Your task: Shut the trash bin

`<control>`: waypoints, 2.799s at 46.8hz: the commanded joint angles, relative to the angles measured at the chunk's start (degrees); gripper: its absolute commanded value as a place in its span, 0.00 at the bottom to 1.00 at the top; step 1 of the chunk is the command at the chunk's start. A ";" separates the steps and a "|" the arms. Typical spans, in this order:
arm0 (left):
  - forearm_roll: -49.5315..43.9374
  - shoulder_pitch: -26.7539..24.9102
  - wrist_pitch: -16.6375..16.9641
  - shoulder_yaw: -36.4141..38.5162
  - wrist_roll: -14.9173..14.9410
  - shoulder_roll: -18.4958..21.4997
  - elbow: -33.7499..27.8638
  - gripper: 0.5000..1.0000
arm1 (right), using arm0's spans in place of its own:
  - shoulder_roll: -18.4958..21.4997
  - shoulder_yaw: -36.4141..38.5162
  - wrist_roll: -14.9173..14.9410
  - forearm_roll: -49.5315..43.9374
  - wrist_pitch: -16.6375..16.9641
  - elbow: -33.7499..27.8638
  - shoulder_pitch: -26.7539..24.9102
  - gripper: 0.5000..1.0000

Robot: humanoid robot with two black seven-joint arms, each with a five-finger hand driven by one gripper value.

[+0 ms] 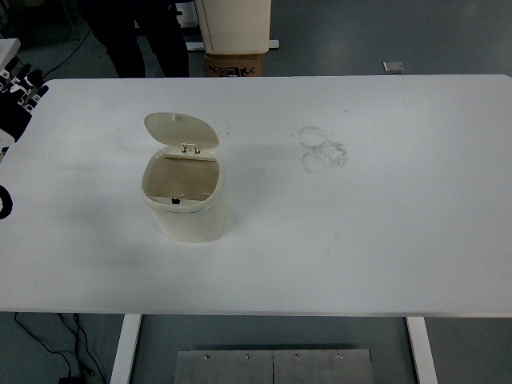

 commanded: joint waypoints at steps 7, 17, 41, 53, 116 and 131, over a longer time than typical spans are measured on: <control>0.07 -3.64 1.22 4.49 0.19 3.54 -4.25 1.00 | 0.00 0.05 0.04 -0.01 0.00 0.00 -0.01 0.98; 0.07 -9.88 2.46 14.41 0.28 4.86 -6.89 1.00 | 0.00 -0.04 0.03 -0.01 0.00 0.00 -0.01 0.98; 0.16 -28.95 3.07 44.30 0.28 7.23 -24.37 1.00 | 0.00 0.05 -0.05 -0.01 0.00 0.00 -0.01 0.98; 1.22 -40.29 0.44 58.54 0.36 7.32 -32.73 1.00 | 0.00 -0.04 -0.05 -0.01 0.00 0.00 -0.01 0.98; 9.39 -66.14 -5.47 82.72 15.91 4.95 -61.91 1.00 | 0.00 -0.04 0.04 -0.01 0.00 0.00 -0.01 0.98; 9.39 -67.19 -5.47 86.41 19.96 4.86 -63.23 1.00 | 0.00 0.05 0.04 -0.01 0.00 0.00 -0.01 0.98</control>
